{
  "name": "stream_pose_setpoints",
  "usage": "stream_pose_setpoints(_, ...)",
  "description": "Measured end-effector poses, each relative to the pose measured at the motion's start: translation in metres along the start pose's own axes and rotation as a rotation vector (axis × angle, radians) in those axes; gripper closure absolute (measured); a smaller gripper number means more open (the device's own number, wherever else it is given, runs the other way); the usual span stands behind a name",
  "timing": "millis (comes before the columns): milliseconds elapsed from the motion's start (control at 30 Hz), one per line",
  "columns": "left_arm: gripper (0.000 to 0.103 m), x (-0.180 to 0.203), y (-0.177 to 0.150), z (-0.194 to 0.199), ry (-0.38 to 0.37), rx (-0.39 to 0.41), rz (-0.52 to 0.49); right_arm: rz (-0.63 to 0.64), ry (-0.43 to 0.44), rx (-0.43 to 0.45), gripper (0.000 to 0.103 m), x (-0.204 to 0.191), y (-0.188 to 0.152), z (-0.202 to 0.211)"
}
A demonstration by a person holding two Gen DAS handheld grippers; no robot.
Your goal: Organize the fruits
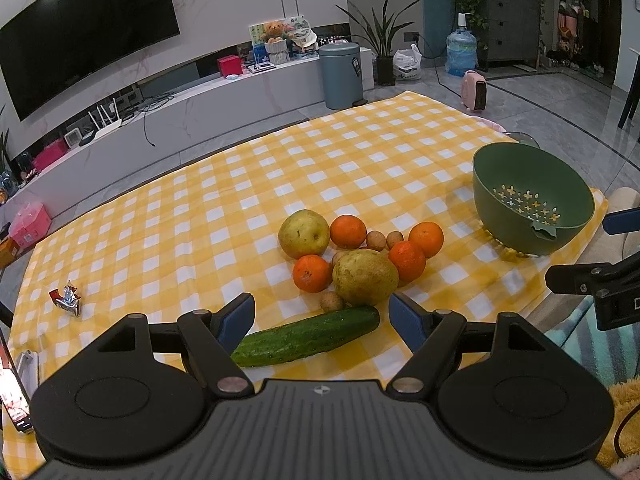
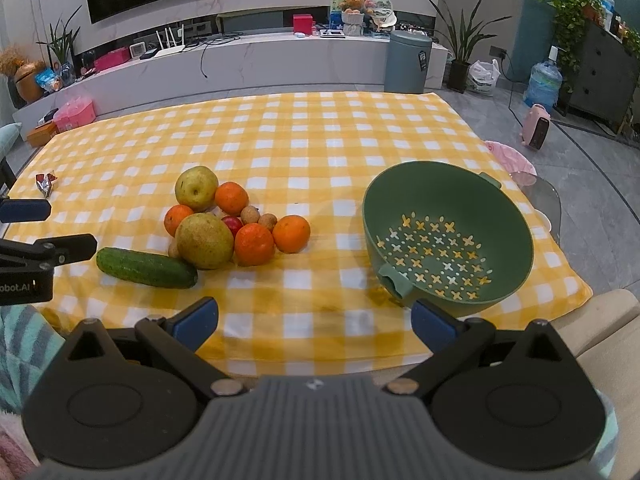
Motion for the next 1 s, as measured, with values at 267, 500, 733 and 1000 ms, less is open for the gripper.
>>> stream_pose_setpoints(267,0.013,0.0,0.0,0.0,0.002,-0.001,0.0,0.004,0.002,-0.007,0.004,-0.001,0.0,-0.001)
stream_pose_setpoints(500,0.013,0.0,-0.003,-0.001,-0.001,-0.006,-0.001,0.001,0.008,-0.014,0.004,-0.003,-0.001,-0.003)
stream_pose_setpoints(733,0.014,0.006,0.005,0.002,-0.039,0.029,-0.038,0.021,0.043,0.089,0.004,-0.007,0.004,-0.001)
stream_pose_setpoints(1000,0.017,0.003,0.012,-0.013,-0.071,0.017,-0.026,0.095,0.12,0.175,0.014,-0.027,0.017,-0.014)
Point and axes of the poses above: each gripper's, at about its wrist camera, not at the fingertips, and z roughly against the way its jaws point, x to its right, y to its top, the point moved 10 cm from there along -z, roughly the way its jaws point, and after that the axes turned 10 degrees about y, right-handed, at the moved point
